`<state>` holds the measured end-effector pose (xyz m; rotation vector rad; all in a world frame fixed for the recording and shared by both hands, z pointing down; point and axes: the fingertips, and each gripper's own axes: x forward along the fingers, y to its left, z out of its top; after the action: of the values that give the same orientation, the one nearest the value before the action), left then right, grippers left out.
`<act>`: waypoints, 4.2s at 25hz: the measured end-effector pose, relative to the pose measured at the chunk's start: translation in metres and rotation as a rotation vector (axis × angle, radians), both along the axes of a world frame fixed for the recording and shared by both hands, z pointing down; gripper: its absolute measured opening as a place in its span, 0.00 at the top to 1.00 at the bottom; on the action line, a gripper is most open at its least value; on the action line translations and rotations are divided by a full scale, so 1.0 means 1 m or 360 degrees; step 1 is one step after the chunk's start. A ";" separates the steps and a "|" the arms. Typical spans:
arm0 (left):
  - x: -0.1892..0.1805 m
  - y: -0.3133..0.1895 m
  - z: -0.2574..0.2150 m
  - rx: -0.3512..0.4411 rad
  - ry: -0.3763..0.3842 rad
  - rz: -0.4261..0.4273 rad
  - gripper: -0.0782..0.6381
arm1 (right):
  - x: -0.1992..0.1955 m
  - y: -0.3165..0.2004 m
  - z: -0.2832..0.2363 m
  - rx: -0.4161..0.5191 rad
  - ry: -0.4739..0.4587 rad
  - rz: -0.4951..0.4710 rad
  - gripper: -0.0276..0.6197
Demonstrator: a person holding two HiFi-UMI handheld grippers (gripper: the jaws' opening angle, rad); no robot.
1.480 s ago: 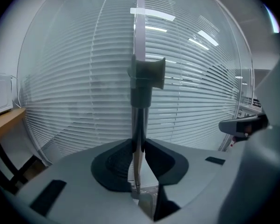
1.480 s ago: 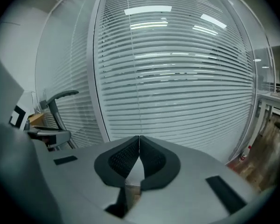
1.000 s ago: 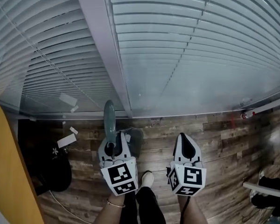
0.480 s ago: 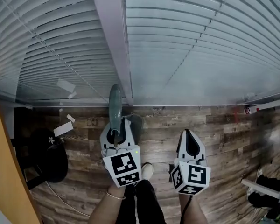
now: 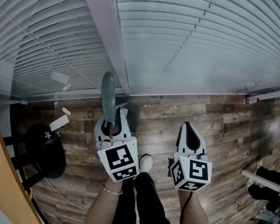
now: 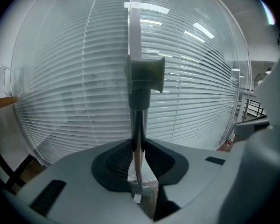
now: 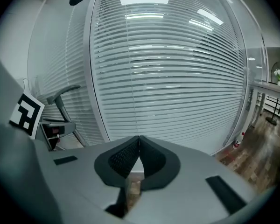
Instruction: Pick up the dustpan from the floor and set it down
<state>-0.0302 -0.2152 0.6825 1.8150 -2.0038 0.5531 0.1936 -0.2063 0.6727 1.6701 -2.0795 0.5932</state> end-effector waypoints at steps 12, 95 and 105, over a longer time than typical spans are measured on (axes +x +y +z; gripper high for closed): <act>-0.001 0.002 -0.013 -0.0022 0.0013 -0.0077 0.76 | 0.008 0.003 0.001 -0.0023 -0.0050 0.0064 0.91; 0.000 0.059 -0.282 0.0317 0.0115 0.0096 0.85 | 0.004 0.019 -0.217 0.0132 -0.0258 -0.0122 0.91; -0.020 0.060 -0.340 0.0446 0.0035 0.0138 0.87 | -0.010 0.017 -0.273 0.0254 -0.0205 -0.0179 0.91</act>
<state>-0.0499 -0.1548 0.3424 2.0677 -2.0808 0.2852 0.1834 -0.1896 0.4001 1.6236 -2.3509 0.5235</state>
